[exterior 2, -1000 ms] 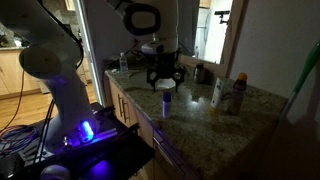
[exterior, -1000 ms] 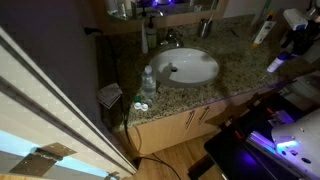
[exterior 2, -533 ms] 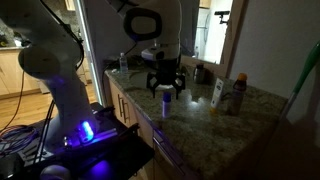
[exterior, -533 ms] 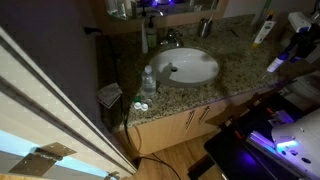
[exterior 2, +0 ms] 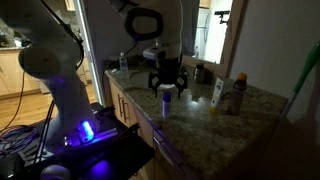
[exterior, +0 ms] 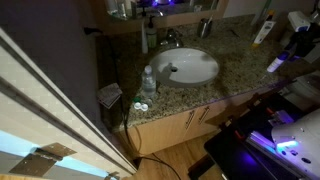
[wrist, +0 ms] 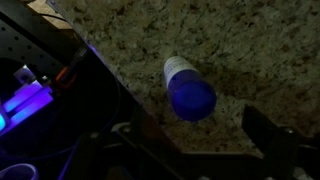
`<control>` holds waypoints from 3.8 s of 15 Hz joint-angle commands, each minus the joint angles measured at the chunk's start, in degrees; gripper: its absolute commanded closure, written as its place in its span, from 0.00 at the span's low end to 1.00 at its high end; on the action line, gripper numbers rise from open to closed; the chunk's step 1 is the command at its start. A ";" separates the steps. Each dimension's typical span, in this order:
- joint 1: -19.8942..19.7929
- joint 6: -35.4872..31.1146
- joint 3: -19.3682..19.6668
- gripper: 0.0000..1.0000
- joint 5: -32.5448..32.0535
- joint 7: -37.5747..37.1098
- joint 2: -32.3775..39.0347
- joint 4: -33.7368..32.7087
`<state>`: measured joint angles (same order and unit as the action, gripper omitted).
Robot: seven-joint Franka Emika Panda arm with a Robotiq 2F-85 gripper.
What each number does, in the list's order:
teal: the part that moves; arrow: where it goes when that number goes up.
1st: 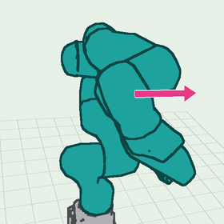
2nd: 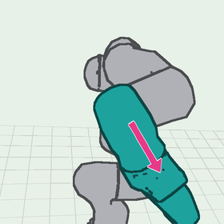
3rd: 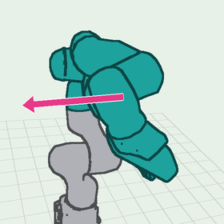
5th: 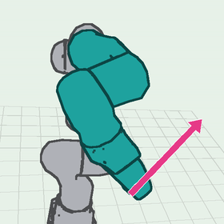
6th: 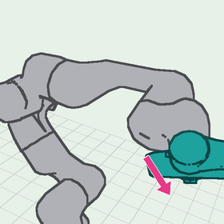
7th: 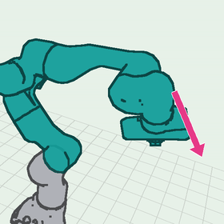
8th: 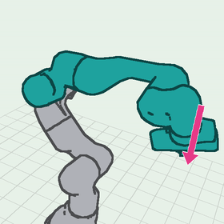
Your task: Move the white tube to the left side of the counter, move the bottle with the blue lid to the left side of the counter
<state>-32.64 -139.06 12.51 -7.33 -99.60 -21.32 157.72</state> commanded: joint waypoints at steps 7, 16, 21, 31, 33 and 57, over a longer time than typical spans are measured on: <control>2.97 -0.01 -0.22 0.00 0.33 -0.66 2.01 -0.09; 2.45 -0.14 1.14 0.77 -0.09 1.08 1.58 0.23; 3.89 3.35 0.56 0.85 1.97 -0.55 -1.63 -1.77; 8.64 20.86 -1.70 0.85 10.78 11.30 -16.08 -11.38; 12.58 22.15 -4.23 0.85 12.18 13.15 -15.46 -11.78; 32.05 25.64 -18.28 0.85 16.20 23.57 -0.57 -34.90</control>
<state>-0.13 -113.59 -5.40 8.71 -76.17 -21.94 122.99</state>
